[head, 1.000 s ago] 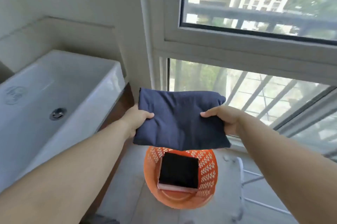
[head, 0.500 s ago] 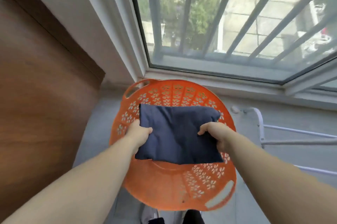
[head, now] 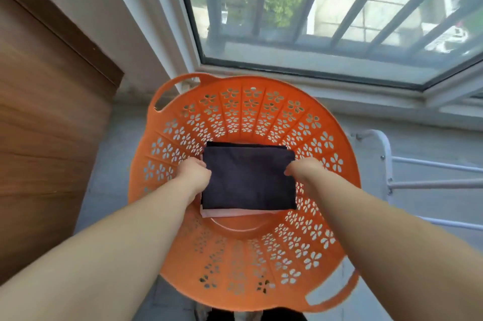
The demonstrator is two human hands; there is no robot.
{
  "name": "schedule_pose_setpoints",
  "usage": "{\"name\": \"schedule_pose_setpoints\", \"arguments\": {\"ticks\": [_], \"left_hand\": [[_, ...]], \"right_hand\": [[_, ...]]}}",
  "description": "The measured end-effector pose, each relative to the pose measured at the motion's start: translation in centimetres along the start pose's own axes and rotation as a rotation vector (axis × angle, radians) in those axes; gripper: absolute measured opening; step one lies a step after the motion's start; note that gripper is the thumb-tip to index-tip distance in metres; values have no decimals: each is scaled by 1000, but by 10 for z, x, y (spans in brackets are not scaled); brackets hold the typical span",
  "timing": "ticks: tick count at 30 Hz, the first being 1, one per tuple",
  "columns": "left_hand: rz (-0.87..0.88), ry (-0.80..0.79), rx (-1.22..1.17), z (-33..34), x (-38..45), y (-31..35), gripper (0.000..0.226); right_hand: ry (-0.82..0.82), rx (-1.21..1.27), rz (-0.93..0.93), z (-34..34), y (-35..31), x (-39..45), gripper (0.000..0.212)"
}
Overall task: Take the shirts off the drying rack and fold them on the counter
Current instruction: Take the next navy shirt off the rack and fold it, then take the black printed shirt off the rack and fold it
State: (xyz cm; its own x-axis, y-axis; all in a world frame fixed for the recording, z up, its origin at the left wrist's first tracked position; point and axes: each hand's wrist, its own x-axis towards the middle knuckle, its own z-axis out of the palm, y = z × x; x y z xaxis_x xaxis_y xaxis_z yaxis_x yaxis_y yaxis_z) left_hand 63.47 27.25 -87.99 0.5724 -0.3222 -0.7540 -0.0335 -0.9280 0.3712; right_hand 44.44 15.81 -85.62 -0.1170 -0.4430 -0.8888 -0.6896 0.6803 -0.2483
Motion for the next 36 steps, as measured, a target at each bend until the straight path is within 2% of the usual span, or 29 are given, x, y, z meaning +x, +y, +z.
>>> {"name": "schedule_pose_setpoints", "arguments": {"ticks": [2,4,7,11,14,19,22,25,31,35,36], "left_hand": [[35,-26,-45,-30,-40,25,11],[66,-42,-102,-57,-80,50,15],[190,-77,-113,-104,-157,96,10],[371,-162,-38,-183,-322,174,6],[533,-202,74,-222,-433,223,20],[833,-215,150,-237,-578,269,9],[977,-224,214,-213,-664,265,10],[1041,-263,283,-169,-732,251,8],[1235,-399,327,-36,-870,223,5],[1295,-502,403,44,-955,215,11],[1333,-479,431,55,-963,214,9]], "right_hand": [[-20,17,-47,-24,-19,-49,41],[-86,17,-79,-50,-38,-108,6],[-144,31,-170,-91,-63,-201,20],[-146,153,-302,-171,-75,-370,18],[-53,169,-419,-229,-69,-476,20],[98,44,-612,-307,-24,-590,16],[224,15,-698,-352,46,-650,13],[372,23,-739,-393,121,-679,10],[612,18,-618,-493,302,-723,13],[728,8,-520,-557,385,-750,9],[735,8,-513,-564,394,-750,8]]}}
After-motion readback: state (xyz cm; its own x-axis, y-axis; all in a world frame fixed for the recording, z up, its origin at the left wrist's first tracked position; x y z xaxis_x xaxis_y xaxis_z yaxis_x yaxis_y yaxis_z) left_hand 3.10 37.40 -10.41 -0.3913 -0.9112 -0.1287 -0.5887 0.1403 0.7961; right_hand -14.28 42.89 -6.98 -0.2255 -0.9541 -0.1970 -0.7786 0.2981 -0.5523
